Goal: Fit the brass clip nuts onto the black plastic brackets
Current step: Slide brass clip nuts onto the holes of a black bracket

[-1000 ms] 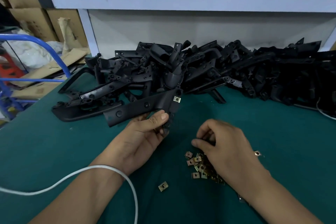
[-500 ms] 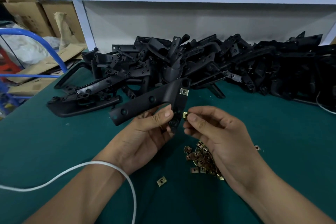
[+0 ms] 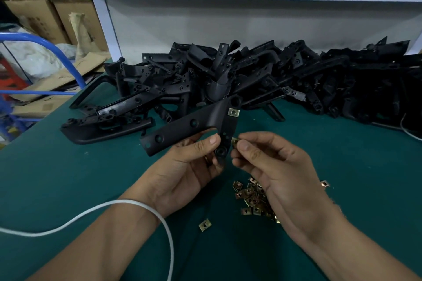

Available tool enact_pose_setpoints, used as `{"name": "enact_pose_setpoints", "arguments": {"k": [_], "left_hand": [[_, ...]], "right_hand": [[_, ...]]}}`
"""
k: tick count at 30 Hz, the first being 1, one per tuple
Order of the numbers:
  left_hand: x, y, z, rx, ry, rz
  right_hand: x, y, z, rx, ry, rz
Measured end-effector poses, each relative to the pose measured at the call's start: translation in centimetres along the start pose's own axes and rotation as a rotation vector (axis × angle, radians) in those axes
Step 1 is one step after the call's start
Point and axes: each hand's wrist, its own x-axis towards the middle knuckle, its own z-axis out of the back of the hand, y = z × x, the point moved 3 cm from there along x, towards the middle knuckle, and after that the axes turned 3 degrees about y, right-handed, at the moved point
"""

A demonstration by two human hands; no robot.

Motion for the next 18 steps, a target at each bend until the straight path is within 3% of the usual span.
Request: {"name": "enact_pose_setpoints", "arguments": {"k": [18], "left_hand": [[-0.02, 0.74, 0.20, 0.005, 0.008, 0.100]], "right_hand": [[-0.29, 0.79, 0.12, -0.197, -0.024, 0.054]]}}
